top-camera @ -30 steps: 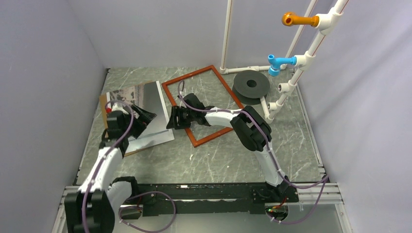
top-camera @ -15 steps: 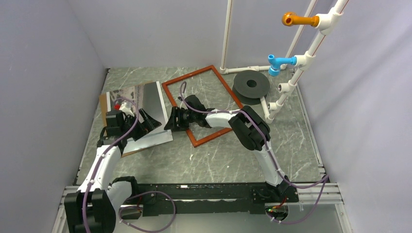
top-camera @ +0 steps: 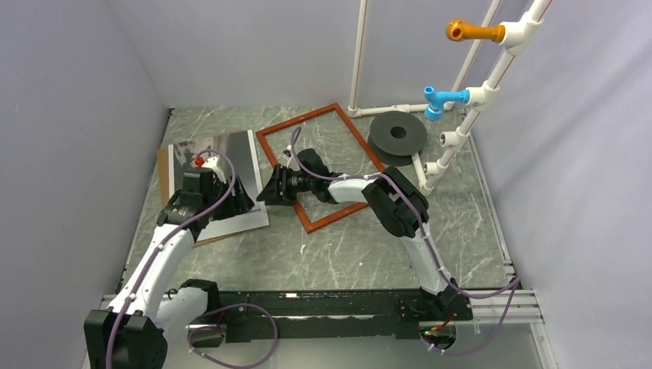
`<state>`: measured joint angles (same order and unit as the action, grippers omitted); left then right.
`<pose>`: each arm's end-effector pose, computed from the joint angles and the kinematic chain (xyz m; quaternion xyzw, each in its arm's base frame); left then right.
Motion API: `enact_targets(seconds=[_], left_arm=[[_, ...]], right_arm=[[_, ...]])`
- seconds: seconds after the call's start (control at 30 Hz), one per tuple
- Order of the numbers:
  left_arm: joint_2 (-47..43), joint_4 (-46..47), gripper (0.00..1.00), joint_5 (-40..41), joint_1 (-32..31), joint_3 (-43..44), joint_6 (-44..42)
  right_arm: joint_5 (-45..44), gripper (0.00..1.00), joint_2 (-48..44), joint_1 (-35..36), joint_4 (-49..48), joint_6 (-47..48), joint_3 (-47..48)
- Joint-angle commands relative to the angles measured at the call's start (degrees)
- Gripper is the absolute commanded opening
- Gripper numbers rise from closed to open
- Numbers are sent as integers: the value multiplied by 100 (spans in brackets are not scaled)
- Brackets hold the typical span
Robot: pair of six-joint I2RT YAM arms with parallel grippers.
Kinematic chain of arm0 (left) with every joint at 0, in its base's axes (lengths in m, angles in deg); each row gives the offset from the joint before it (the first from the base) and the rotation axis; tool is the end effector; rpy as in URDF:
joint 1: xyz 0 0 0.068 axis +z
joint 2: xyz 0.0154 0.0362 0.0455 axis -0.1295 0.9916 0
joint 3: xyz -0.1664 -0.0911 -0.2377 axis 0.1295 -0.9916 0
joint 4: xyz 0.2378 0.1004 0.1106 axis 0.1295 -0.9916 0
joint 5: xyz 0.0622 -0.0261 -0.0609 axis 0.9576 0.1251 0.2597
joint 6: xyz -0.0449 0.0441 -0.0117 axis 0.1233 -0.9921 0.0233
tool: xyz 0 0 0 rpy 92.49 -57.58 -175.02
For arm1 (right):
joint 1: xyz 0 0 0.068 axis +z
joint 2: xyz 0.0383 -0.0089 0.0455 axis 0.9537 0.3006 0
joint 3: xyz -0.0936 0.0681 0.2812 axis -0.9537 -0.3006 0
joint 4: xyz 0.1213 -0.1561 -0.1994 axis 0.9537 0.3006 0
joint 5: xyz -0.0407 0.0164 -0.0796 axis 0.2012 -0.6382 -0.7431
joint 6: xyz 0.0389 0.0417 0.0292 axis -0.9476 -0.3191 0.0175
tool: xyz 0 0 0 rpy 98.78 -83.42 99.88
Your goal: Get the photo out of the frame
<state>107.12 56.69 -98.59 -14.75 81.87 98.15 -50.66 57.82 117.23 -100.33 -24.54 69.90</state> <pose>0.2033 -0.0348 0.2618 -0.1108 0.9093 -0.1876 0.3546 0.3577 0.3970 0.1370 -0.0647 0.8163 0.5669 0.0905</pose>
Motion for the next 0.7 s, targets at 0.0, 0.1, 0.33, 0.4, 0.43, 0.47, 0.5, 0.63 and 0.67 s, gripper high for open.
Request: enact_targets(seconds=[0.0,0.1,0.33,0.4,0.43,0.47,0.5,0.63,0.67], left_arm=[[60,-380,72,495,-81,343,-289],[130,-347,73,212,-208,326,-489],[467,-427,81,922,-919,400,-554],[507,-329,82,918,-1081,348,-613],[529,-317,83,967,-1177,336,-641],[541,-306,85,979,-1297,331,-691],[540,-295,86,1181,-1424,323,-741],[588,-332,86,1870,-1855,379,-825],[622,-333,86,2038,-1966,395,-893]], right_arm=[[244,48,-186,-4,-727,-425,-26],[292,45,-114,2,-855,-660,26],[333,45,3,0,-1096,-986,36],[350,45,49,-1,-1219,-1102,3],[347,44,59,-12,-1207,-1113,4],[339,45,58,-4,-1185,-1121,5],[344,44,67,-7,-1175,-1124,5],[355,45,85,-8,-1182,-1162,13],[355,44,83,-4,-1182,-1166,14]])
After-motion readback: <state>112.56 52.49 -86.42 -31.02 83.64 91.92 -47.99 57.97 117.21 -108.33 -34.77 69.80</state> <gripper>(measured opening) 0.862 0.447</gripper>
